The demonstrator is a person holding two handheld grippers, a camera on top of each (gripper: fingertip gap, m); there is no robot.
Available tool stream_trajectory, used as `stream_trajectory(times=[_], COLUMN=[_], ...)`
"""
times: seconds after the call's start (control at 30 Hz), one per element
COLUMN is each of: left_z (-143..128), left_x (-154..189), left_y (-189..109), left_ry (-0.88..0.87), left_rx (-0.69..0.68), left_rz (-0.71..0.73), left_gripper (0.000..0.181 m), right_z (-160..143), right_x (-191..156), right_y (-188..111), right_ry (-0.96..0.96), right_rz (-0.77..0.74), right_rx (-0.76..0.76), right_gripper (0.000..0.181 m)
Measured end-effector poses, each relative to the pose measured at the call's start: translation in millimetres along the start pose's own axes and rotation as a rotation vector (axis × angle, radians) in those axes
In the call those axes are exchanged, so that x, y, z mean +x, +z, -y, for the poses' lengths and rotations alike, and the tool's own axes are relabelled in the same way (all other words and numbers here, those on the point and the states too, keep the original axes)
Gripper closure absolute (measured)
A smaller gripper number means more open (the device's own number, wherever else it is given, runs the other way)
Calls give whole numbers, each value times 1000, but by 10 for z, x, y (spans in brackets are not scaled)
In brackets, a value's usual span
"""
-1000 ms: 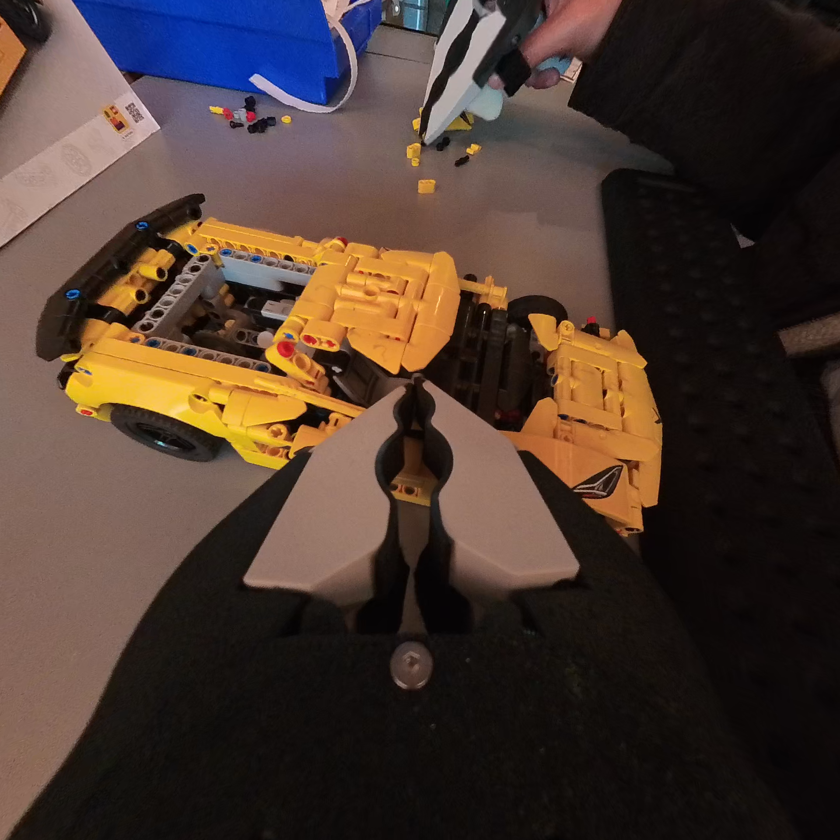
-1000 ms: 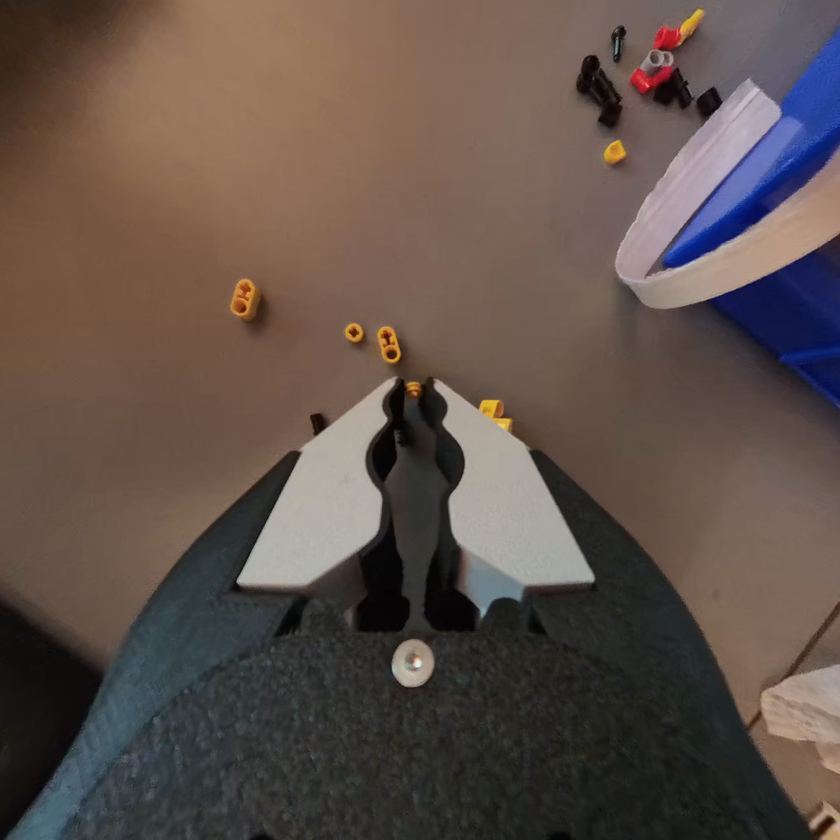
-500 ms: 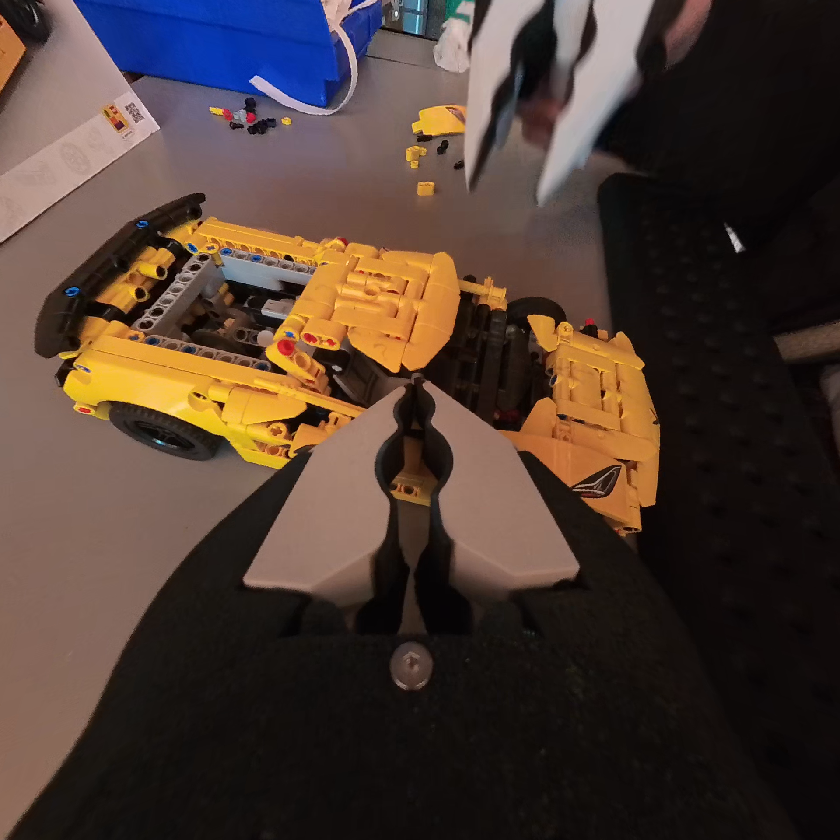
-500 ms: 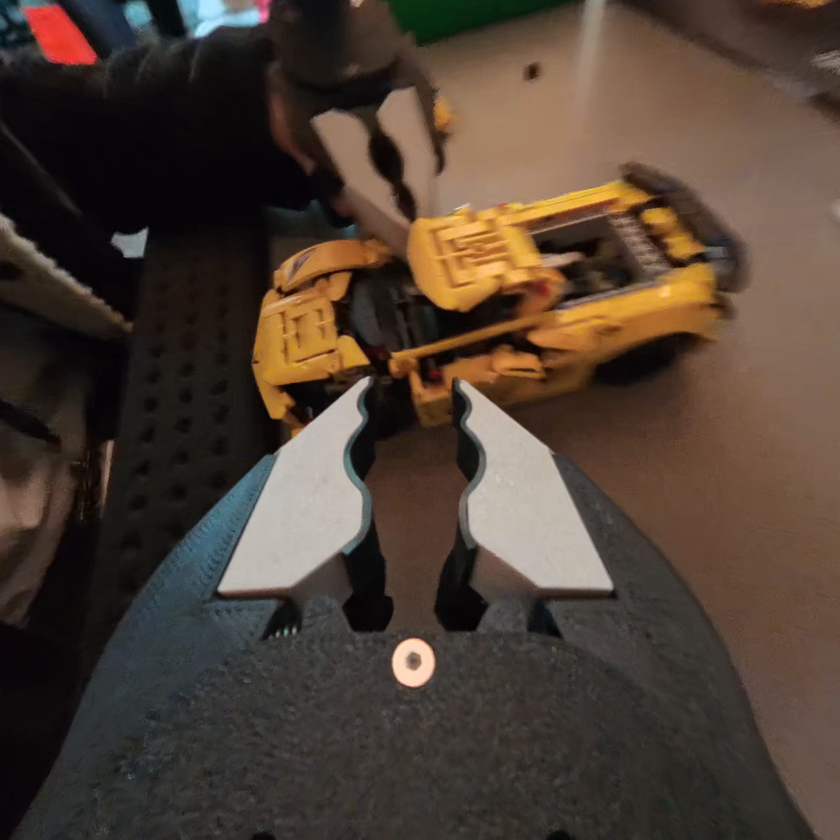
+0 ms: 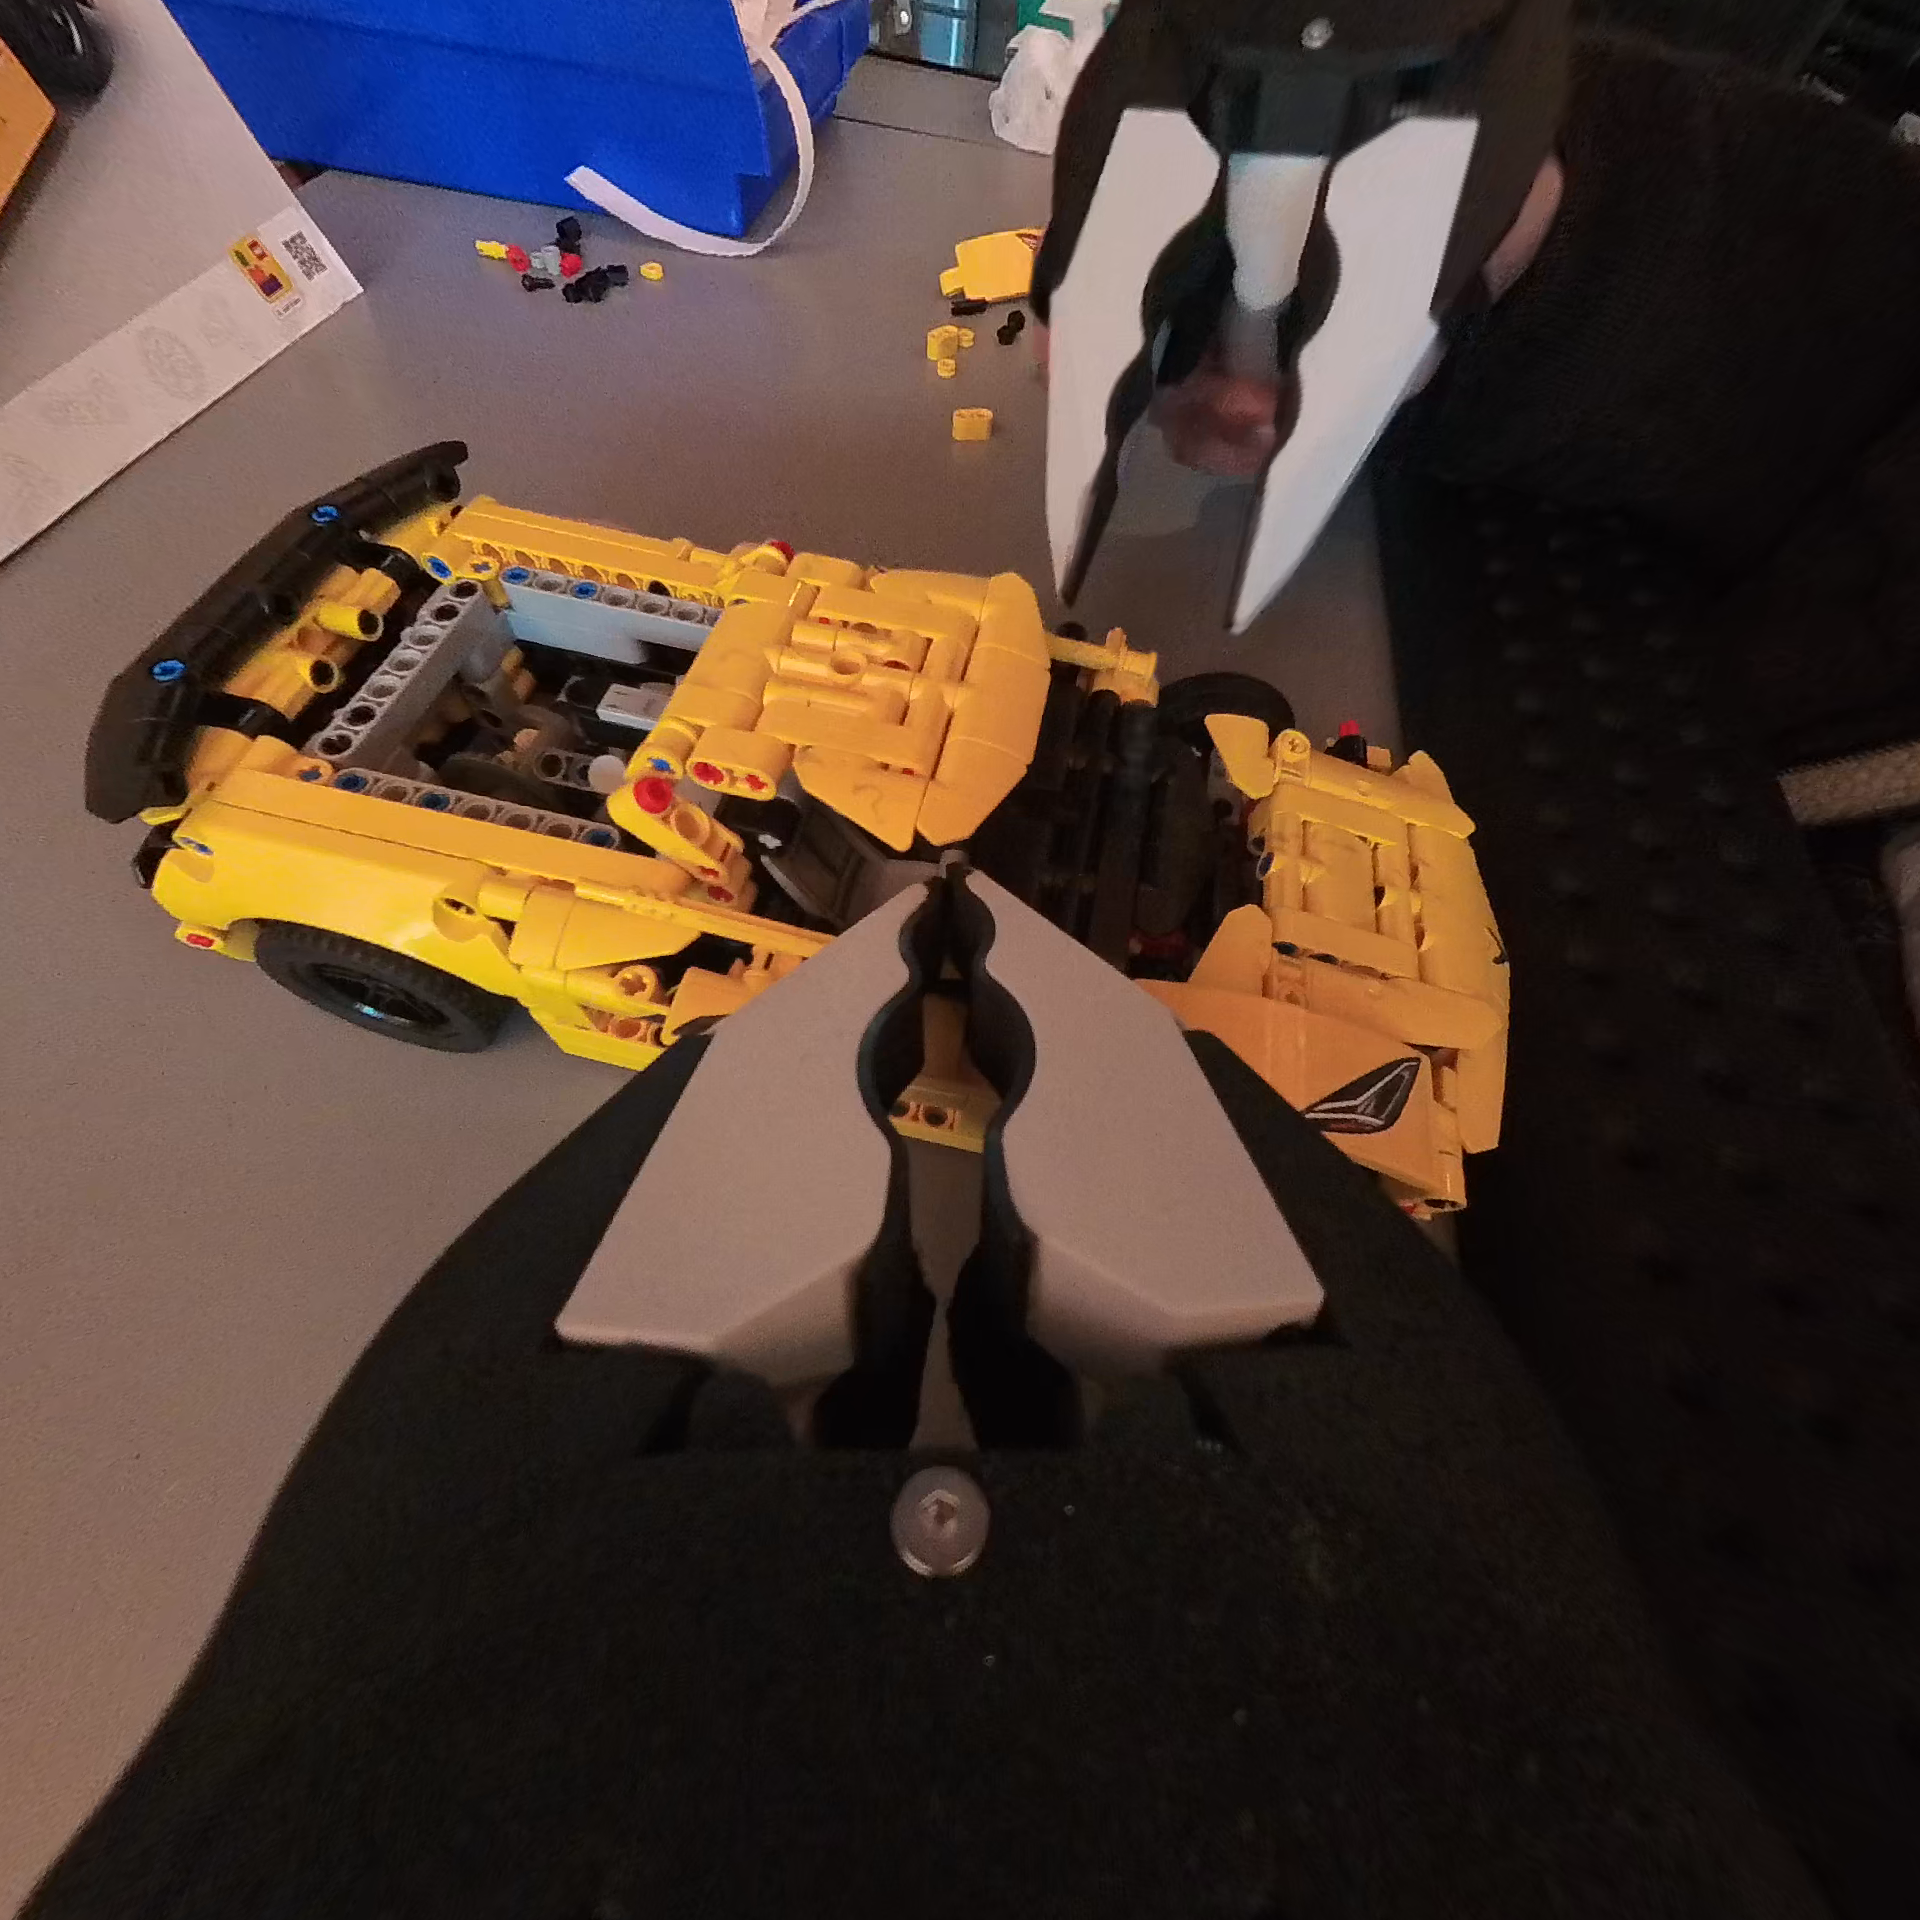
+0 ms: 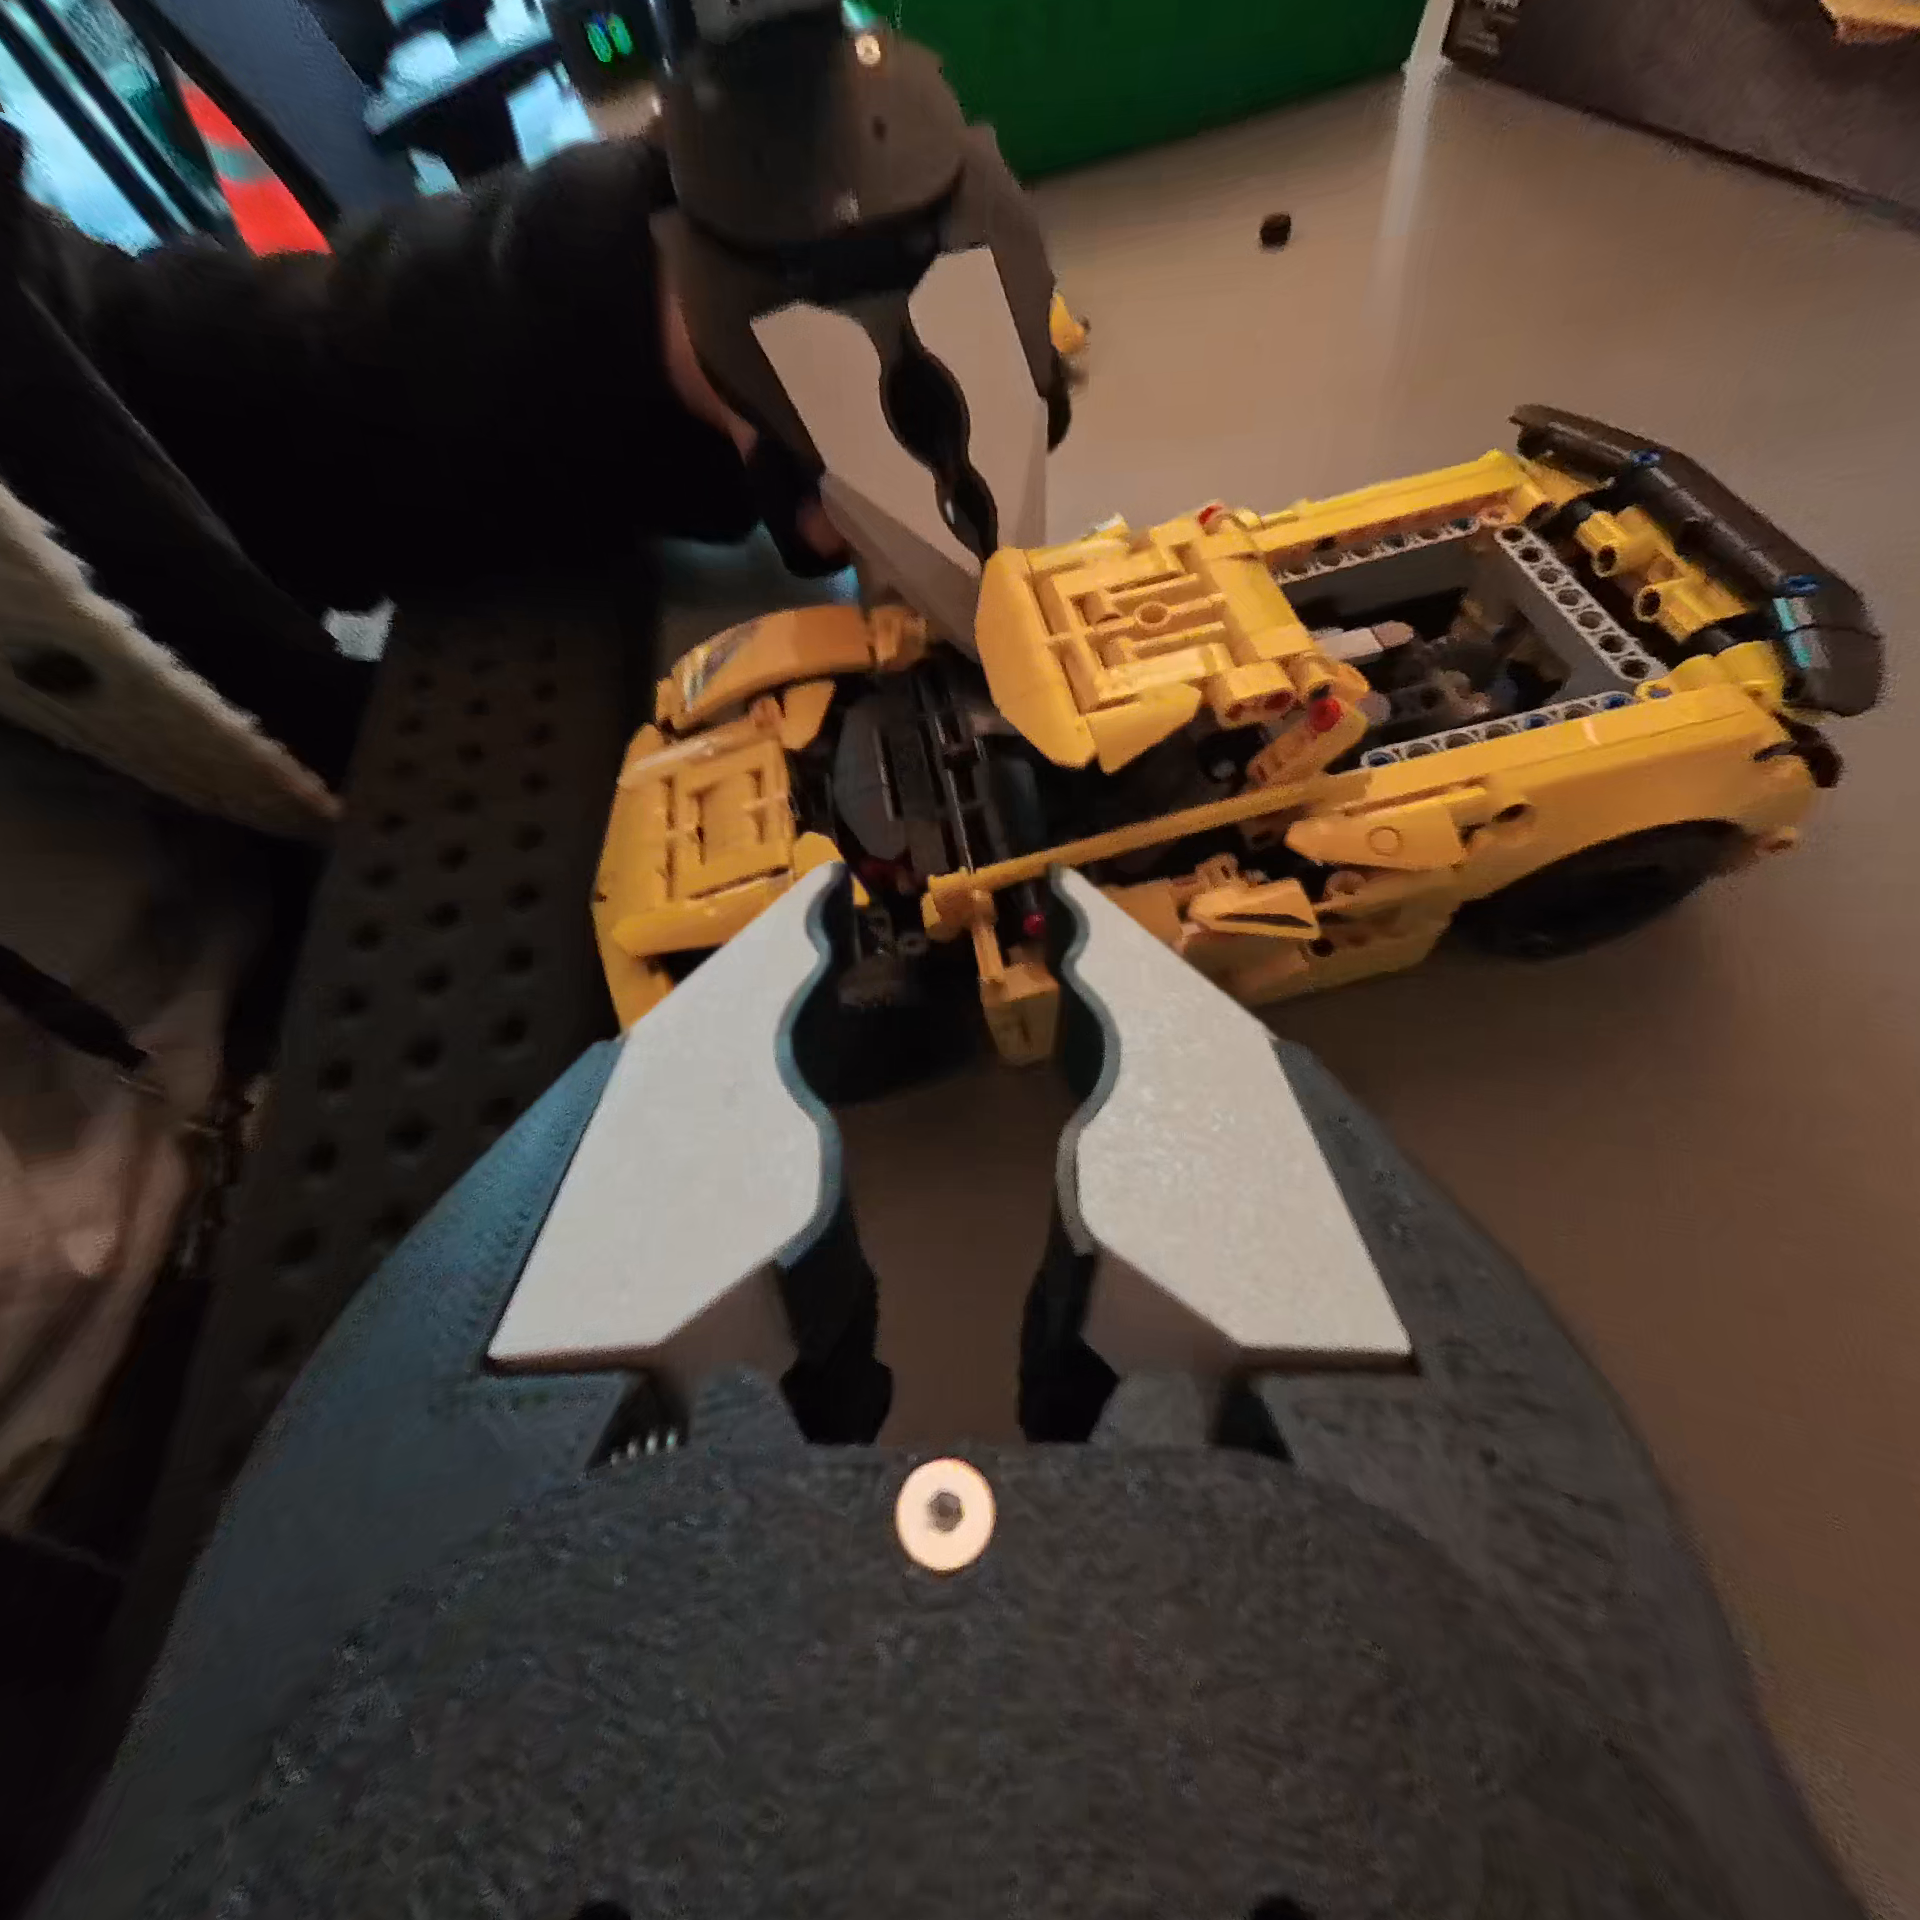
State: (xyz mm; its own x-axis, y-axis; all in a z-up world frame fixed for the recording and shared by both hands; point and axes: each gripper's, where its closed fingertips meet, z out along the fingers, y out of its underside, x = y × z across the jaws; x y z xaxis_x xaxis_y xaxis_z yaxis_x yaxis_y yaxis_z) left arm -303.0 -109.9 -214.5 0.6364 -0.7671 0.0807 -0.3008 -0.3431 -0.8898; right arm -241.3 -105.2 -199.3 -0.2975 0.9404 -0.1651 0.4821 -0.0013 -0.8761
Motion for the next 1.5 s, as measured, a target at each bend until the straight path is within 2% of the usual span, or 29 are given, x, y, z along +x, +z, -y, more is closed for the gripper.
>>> stream_trajectory(times=[0.1,0.2,0.33,0.43,0.53,0.6,0.73,0.9,1.2,1.23,1.3,1.4,1.5], left_z=[0,1,1,-1,-1,0,1,2,2,0,-4,-2,1], left_x=[0,-3,0,1,2,1,0,-1,20,24,13,13,14], left_y=[1,3,3,0,-2,-1,0,5,2,-1,-5,-1,3], left_ry=[0,2,0,-1,1,-1,0,0,0,2,2,7,1], left_rx=[0,-1,2,3,2,2,2,1,4,3,2,-1,1], left_rz=[1,4,0,-3,-3,-5,-5,-3,-18,-19,-13,-10,-15], left_gripper=[181,181,181,181,181,181,181,181,181,181,181,181,181], right_z=[-57,-23,-46,-92,-144,-147,-81,-81,-148,-173,-278,-212,-140], right_x=[35,92,64,22,42,-5,-53,32,13,-18,60,35,-69], right_y=[125,82,57,-10,-64,-46,55,77,-22,-39,-121,-215,-86], right_ry=[-32,-140,-165,-130,-108,-70,-108,-189,-139,-140,-152,-144,-100], right_rz=[-23,-117,-123,-65,-58,-24,-24,-132,-134,-120,-184,-226,-230], right_rx=[-13,-27,-38,-62,-75,-76,-55,-83,-132,-140,-193,-133,-122], right_gripper=[142,162,167,181,181,168,161,172,175,181,181,181,156])
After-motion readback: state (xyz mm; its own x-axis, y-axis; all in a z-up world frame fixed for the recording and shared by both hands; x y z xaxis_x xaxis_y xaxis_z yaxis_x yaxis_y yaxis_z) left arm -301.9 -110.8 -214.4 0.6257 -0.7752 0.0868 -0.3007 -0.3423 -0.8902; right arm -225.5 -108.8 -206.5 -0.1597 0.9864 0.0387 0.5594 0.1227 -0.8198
